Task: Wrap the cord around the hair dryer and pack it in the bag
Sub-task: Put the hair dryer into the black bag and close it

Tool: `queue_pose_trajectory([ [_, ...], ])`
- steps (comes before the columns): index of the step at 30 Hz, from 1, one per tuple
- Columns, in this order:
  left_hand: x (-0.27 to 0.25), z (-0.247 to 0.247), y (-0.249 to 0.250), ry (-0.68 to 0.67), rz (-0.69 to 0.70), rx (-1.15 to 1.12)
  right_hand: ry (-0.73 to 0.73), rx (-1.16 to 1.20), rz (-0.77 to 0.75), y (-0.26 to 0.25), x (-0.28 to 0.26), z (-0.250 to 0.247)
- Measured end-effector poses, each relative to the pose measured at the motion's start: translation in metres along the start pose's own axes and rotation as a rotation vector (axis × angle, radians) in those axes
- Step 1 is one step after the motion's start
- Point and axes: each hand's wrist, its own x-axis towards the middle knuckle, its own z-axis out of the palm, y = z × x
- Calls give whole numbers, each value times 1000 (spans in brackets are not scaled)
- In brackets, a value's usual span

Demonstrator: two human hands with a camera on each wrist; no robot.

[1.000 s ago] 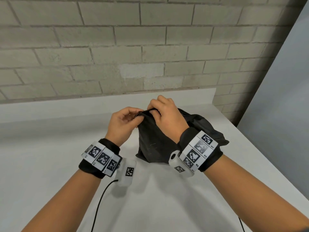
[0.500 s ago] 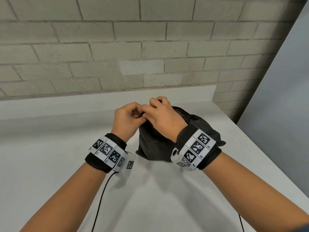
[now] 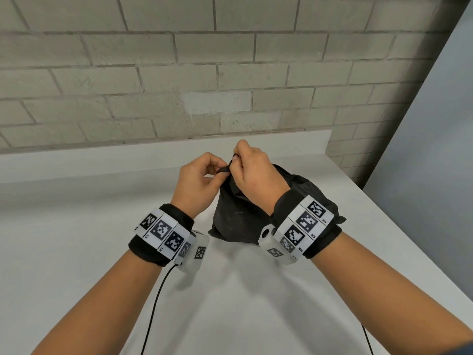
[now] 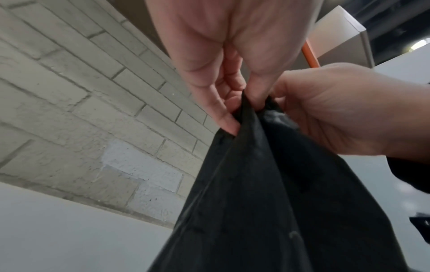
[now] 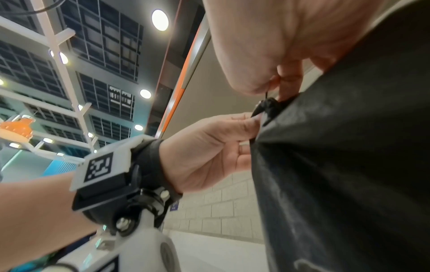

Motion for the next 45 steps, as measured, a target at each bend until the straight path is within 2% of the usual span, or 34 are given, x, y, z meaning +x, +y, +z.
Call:
queue_pose_trajectory([
  [3, 1, -3, -5, 20, -55, -65, 59, 102, 20, 1, -2, -7],
  [7, -1, -8, -11, 22, -142, -108, 159, 176, 120, 15, -6, -15],
  [9, 0, -8, -6, -42, -94, -61, 148, 161, 121, 20, -8, -17],
  [12, 5, -2, 7, -185, 60, 133, 146, 155, 83, 17, -11, -14],
  [14, 9, 6, 13, -160, 137, 195, 157, 155, 62, 16, -12, -13],
  [19, 12, 14, 15, -96, 196, 228, 145, 114, 76, 22, -15, -21],
  [25, 17, 14, 16, -98, 193, 223, 113, 60, 150, 40, -19, -29],
  [31, 16, 16, 22, -141, 195, 223, 224, 204, 90, 34, -16, -36],
  [39, 20, 12, 27, -171, 170, 295, 224, 126, 59, 37, -12, -43],
  [42, 22, 8, 24, -167, 148, 288, 280, 116, 90, 52, -14, -48],
  [45, 24, 3, 19, -145, 130, 289, 291, 71, 201, 84, -20, -59],
])
